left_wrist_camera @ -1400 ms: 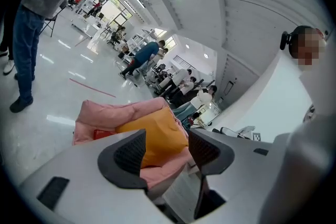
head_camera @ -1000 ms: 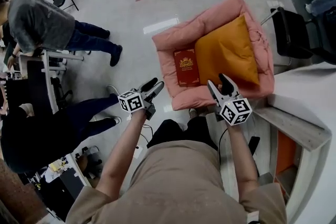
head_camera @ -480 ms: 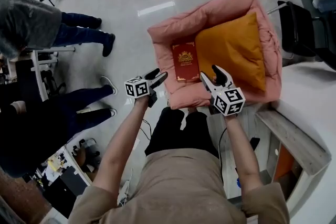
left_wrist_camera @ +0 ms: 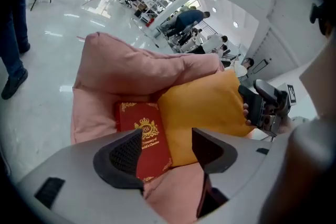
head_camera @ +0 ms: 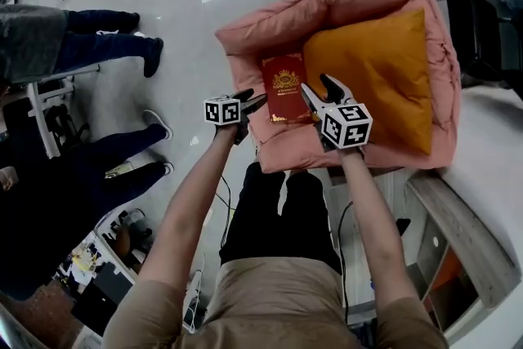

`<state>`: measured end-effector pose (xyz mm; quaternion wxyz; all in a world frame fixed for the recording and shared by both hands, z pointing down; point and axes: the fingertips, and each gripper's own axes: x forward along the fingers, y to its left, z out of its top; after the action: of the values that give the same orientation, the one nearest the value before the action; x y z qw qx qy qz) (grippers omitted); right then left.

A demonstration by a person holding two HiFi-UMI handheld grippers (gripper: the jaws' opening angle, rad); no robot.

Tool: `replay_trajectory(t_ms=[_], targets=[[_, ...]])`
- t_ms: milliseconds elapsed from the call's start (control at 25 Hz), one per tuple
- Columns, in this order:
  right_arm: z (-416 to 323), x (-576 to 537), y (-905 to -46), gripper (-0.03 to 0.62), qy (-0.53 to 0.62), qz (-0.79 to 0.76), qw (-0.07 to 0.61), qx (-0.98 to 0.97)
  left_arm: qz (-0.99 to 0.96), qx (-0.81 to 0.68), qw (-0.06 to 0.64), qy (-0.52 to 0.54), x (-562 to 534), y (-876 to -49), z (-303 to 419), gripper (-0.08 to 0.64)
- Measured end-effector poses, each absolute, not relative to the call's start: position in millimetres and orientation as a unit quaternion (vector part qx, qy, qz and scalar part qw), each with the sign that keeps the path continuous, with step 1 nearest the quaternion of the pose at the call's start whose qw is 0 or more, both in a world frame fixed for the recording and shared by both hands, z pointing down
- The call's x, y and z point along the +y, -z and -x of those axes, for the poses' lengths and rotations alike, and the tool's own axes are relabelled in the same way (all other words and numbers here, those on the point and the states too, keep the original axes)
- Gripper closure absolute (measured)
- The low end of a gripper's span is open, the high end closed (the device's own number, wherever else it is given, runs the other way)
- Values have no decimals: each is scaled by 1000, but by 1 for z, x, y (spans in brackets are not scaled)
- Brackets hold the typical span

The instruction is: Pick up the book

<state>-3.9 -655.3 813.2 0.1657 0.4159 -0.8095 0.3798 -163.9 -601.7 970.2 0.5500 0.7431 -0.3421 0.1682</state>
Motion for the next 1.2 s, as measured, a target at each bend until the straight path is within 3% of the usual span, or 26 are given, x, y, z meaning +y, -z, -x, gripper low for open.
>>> replay_trajectory(t_ms=[560,1200], targets=[[17,-656,-879,340,-427,-387,156,-802,-713,-288,607,-200,-600,-1127,138,233],[20,-641,-893,339,-437,-365,133,-811,-702,-255,655,-111,-610,-1151,112,190]])
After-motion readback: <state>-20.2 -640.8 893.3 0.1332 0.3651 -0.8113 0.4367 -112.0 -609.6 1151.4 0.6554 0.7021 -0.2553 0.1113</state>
